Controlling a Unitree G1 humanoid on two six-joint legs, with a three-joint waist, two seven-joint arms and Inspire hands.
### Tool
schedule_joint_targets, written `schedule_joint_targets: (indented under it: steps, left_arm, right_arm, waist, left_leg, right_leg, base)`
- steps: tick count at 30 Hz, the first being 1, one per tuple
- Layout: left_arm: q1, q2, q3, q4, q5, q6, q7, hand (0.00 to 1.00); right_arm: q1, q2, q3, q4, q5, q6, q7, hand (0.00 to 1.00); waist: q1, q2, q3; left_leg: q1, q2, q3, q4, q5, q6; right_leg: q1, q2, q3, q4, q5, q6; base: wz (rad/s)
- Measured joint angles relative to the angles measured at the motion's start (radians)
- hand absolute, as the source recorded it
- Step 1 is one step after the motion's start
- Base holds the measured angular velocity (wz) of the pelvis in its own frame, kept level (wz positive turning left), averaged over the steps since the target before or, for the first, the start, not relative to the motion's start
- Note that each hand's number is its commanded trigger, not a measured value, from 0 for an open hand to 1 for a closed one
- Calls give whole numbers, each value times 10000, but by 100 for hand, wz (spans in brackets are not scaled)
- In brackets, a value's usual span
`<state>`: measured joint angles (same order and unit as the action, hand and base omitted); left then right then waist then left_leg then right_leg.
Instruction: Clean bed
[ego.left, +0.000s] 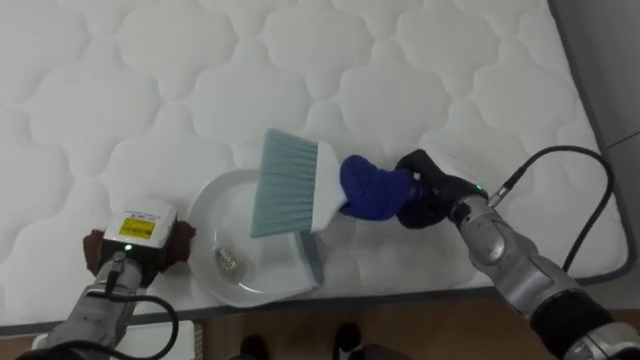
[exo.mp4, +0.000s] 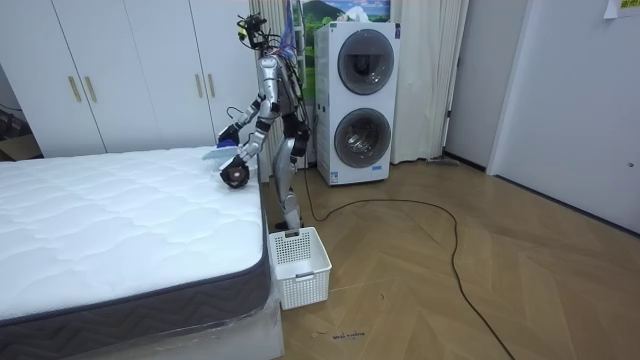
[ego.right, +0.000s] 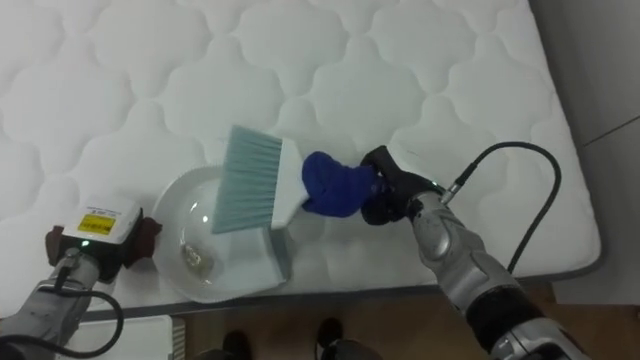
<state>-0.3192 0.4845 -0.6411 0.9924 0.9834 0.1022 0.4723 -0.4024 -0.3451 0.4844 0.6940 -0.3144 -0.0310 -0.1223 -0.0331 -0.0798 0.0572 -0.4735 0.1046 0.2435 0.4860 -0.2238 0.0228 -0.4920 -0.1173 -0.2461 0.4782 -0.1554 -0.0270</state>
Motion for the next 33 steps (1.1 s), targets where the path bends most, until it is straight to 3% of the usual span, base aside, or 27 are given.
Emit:
schedule_joint_targets:
  steps: [8, 14, 15, 17, 18, 19, 24, 26, 28, 33]
  left_arm:
    - [18, -23, -15, 145, -1, -76, 249, 100]
    - [56, -23, -18, 457, -216, -169, 787, 100]
    - [58, -24, -27, 502, -304, -197, 866, 100]
    - [83, -54, 100, 635, -374, -304, 1106, 100]
    - [93, -54, 161, 638, -375, -363, 1149, 100]
    - [97, -40, 187, 665, -407, -465, 1288, 100]
    - [104, -80, 216, 682, -510, -813, 1854, 100]
    - [105, -268, 526, 682, -493, -961, 2028, 100]
    - [95, -636, 1000, 662, -506, -1107, 2291, 100]
    - [84, -1059, 1117, 660, -821, -1632, 2668, 100]
  right_arm:
    - [6, 1, -2, 0, 623, -50, 0, 100]
    - [8, 2, -12, -5, 3488, -203, -361, 100]
    - [10, 2, -25, -5, 3741, -238, -439, 95]
    - [47, 9, -223, -5, 4547, -386, -676, 58]
    - [78, 12, -347, -5, 4803, -434, -712, 18]
    - [160, 21, -635, -6, 5542, -475, -837, 0]
    - [560, 44, -1614, -29, 7800, -812, -1638, 0]
    - [792, 81, -1892, -29, 8151, -915, -1767, 0]
    - [1063, 155, -2040, -13, 8588, -919, -1822, 0]
    - [1202, 351, -2033, -7, 9908, -993, -1791, 0]
  waist:
    - [-31, 7, 4]
    - [-228, 2, 2]
    - [-262, 2, 2]
    - [-343, 1, 1]
    - [-359, 2, 1]
    - [-400, 3, 2]
    - [-487, 3, 1]
    - [-497, 4, 1]
    - [-511, 3, 0]
    - [-625, 8, -5]
  left_leg:
    - [21, -15, -2, -33, 1, 1]
    - [85, -94, 31, -98, 41, 39]
    - [87, -94, 32, -95, 40, 40]
    - [75, -86, 20, -70, 40, 40]
    - [63, -89, 1, -68, 40, 39]
    - [45, -87, -21, -61, 41, 40]
    - [61, -95, 3, -7, 36, 49]
    - [60, -78, 6, -7, 35, 48]
    - [59, -31, 33, 0, 32, 42]
    - [159, 44, 206, -25, 22, 24]
  right_leg:
    - [-5, -20, -13, 34, 0, 1]
    - [-8, -56, 77, 53, -15, 29]
    - [-7, -52, 78, 52, -14, 30]
    - [0, -52, 72, 58, -13, 31]
    - [0, -56, 57, 53, -13, 31]
    - [3, -66, 23, 36, -13, 31]
    - [0, -91, 20, 34, -12, 35]
    - [3, -60, 26, 20, -11, 35]
    - [5, -31, 29, 18, -9, 31]
    - [7, 39, 174, 31, 9, 1]
  base:
    - [0]
    - [-1]
    - [0]
    - [0]
    - [6]
    - [5]
    - [1]
    - [0]
    - [0]
    - [-9]
